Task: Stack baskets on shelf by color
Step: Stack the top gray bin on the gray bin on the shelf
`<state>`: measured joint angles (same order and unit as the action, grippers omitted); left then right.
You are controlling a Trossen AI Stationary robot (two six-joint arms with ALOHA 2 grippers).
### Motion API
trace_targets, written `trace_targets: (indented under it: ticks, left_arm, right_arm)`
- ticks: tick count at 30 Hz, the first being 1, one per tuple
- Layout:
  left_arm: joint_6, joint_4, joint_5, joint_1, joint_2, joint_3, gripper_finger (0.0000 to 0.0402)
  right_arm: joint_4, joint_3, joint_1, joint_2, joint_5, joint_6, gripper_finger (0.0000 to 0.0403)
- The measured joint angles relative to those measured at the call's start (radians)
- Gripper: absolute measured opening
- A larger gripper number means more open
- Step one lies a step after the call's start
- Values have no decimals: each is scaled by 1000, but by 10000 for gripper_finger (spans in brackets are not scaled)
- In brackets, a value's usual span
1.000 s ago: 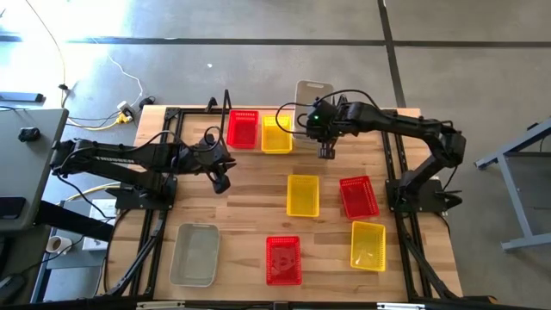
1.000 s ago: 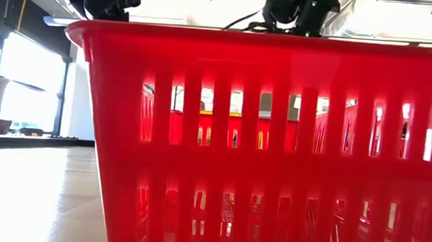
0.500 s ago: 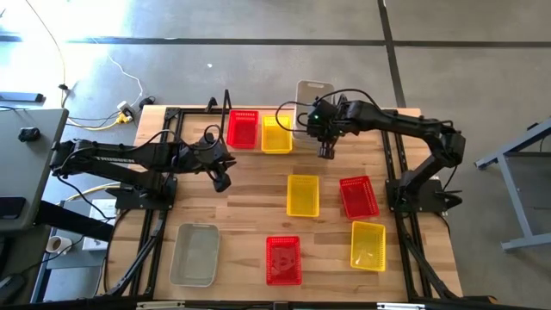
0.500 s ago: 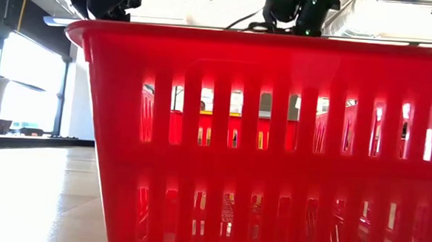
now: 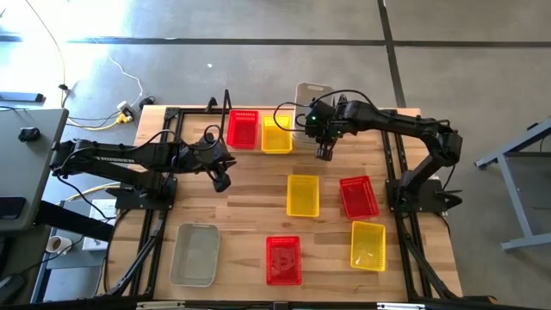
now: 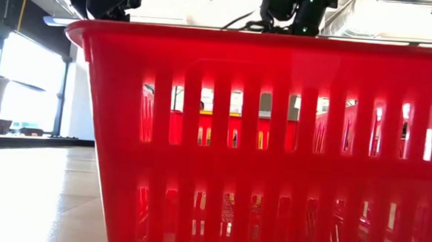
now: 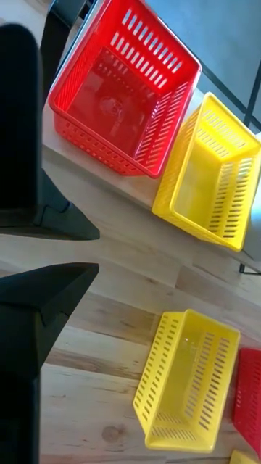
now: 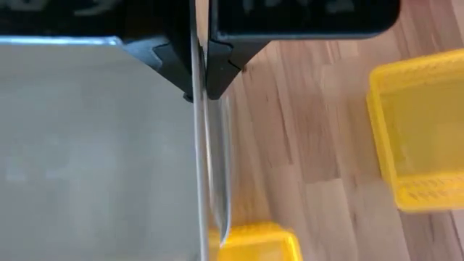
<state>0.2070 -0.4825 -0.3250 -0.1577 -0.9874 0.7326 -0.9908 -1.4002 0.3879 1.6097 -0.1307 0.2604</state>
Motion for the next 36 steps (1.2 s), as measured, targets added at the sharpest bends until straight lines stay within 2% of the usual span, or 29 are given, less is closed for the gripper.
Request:
trace_targets:
  ticks: [3, 13, 27, 36]
  left_arm:
    - [0, 0, 0, 0, 0, 0, 53]
    - [0, -5, 0, 0, 0, 0, 53]
    - [0, -14, 0, 0, 0, 0, 53]
    - [0, -14, 0, 0, 0, 0, 53]
  right_arm:
    - [-7, 0, -10, 22, -26, -3, 0]
    - [-16, -12, -9, 20, -16, -54, 0]
    - [-16, -14, -6, 20, 30, -62, 0]
    - [-18, -14, -6, 20, 1, -76, 1]
